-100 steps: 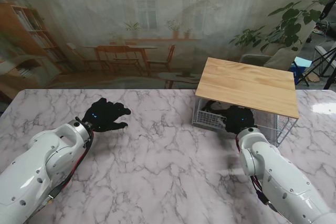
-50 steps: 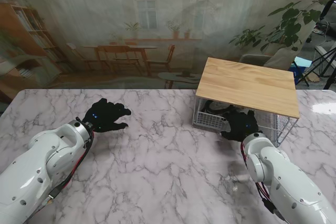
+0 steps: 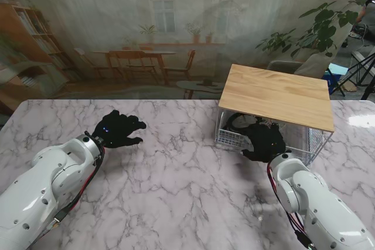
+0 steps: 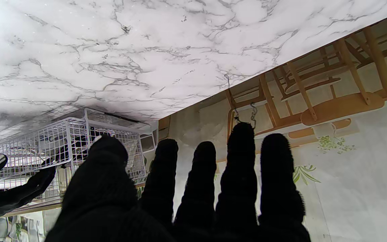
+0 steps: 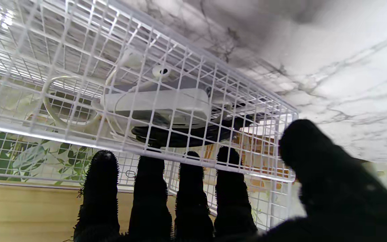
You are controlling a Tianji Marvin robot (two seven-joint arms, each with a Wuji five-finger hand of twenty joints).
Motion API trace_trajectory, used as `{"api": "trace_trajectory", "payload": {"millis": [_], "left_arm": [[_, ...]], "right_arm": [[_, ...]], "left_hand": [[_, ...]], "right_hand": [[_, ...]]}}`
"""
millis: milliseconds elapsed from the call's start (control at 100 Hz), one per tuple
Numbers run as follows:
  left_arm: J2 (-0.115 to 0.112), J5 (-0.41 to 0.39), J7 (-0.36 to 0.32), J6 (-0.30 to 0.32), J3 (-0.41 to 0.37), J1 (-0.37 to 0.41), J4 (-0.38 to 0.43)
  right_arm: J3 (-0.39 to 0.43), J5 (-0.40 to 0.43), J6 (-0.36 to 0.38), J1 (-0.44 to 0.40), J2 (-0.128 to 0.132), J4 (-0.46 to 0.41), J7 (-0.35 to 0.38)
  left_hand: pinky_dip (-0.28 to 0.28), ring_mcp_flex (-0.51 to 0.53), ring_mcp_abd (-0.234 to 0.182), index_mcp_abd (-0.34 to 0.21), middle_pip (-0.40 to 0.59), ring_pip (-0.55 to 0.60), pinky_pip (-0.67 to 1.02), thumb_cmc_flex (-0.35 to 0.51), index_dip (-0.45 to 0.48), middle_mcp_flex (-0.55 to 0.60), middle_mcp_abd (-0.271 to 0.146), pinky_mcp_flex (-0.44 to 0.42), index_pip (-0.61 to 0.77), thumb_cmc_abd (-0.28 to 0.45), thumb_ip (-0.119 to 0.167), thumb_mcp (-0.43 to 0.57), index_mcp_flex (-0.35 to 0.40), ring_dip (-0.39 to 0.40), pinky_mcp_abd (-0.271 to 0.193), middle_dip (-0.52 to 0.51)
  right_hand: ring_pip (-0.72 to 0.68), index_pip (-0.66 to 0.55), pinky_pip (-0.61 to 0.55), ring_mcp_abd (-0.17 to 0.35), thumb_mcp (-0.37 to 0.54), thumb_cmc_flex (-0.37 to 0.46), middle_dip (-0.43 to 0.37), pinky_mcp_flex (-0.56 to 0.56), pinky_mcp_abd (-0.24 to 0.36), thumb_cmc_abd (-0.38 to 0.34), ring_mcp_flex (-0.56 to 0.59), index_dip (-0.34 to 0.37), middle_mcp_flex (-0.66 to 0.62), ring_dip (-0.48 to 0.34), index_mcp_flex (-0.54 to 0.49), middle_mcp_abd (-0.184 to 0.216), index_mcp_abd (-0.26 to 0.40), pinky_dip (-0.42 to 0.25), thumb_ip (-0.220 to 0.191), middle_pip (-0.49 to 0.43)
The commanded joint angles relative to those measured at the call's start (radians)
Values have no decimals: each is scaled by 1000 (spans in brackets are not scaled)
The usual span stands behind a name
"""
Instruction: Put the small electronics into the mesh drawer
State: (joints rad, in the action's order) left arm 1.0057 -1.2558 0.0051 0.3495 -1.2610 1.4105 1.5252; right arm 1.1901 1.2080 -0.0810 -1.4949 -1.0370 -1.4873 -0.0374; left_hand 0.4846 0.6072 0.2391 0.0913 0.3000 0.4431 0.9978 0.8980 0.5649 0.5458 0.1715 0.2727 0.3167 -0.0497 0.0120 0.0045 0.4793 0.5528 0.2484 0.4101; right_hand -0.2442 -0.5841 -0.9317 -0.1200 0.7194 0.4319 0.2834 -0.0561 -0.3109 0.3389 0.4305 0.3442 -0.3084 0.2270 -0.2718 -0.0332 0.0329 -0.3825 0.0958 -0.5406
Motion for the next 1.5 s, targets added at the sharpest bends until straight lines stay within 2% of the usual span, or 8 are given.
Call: {"api": "trace_trajectory", "payload": {"millis": [0,370,440,600,1020,1200,1260,1490], "left_arm": [[-1,1,-13,-2,3,-1,-3],[0,-1,-5,-2,1,0,-7],[0,0,-8,-4,3,-1,-8],[-1,1,-12,-4,6,-2,-8],[-1,1,-8,-3,9,-6,-13],[-1,1,-9,-4,8,-4,-12],[-1,1,-9,-4,7,-3,-12],[-1,0,-8,-3,7,-3,-13]], "right_arm": [[-7,0,-13,4,0,4,1],[-2,15,-39,-23,-5,-32,-31],[-9,19,-73,-19,-6,-28,-25],[-31,9,-125,5,-8,6,-23],[-79,-26,-139,84,-16,137,-152],[-83,-22,-139,84,-12,130,-119],[-80,-22,-133,77,-11,120,-102],[-63,-21,-105,54,-10,95,-97]], "left_hand": [[17,-14,16,10,-16,-10,15,-22,0,-40,16,-13,5,54,14,-18,9,4,-10,-11],[18,-13,17,10,-16,-10,16,-21,0,-39,17,-12,5,54,14,-19,10,4,-10,-11],[18,-14,17,10,-16,-10,16,-21,0,-39,18,-12,5,54,14,-18,9,4,-10,-11],[18,-14,16,10,-16,-10,16,-21,0,-40,17,-13,5,55,15,-18,9,4,-9,-11],[18,-14,16,10,-15,-10,16,-20,-1,-40,17,-13,6,54,15,-18,8,4,-9,-10],[18,-14,16,10,-15,-10,16,-21,-1,-40,16,-13,5,55,14,-19,8,4,-10,-11],[18,-15,17,10,-16,-11,16,-22,-1,-40,18,-14,5,55,14,-19,7,4,-9,-11],[17,-14,18,9,-16,-11,15,-21,-2,-41,17,-14,4,55,14,-18,7,4,-9,-11]], "right_hand": [[71,13,17,16,47,56,-10,6,-13,-41,-20,-24,37,-22,48,12,56,14,-30,30],[-22,-158,-78,2,164,208,43,-70,-4,-19,59,44,-48,20,-94,-9,53,-10,-19,-88],[-76,-340,-123,-4,195,280,70,-102,5,71,90,63,-91,51,-140,-21,108,-7,82,-153],[-119,-565,-148,-7,187,363,84,-127,15,96,121,188,-141,67,-194,-21,258,6,124,-187],[-160,-519,-191,37,110,400,80,-178,54,-5,179,287,-226,76,-303,42,422,21,114,-181],[-113,-361,-154,15,70,164,65,-109,22,36,109,-17,-148,57,-119,24,244,39,107,-127],[-71,-181,-115,5,94,25,45,-59,1,9,60,78,-93,37,-88,14,145,46,11,-84],[84,2,14,13,-72,-135,-14,32,10,-57,-69,-45,87,-61,141,16,19,73,-6,40]]}}
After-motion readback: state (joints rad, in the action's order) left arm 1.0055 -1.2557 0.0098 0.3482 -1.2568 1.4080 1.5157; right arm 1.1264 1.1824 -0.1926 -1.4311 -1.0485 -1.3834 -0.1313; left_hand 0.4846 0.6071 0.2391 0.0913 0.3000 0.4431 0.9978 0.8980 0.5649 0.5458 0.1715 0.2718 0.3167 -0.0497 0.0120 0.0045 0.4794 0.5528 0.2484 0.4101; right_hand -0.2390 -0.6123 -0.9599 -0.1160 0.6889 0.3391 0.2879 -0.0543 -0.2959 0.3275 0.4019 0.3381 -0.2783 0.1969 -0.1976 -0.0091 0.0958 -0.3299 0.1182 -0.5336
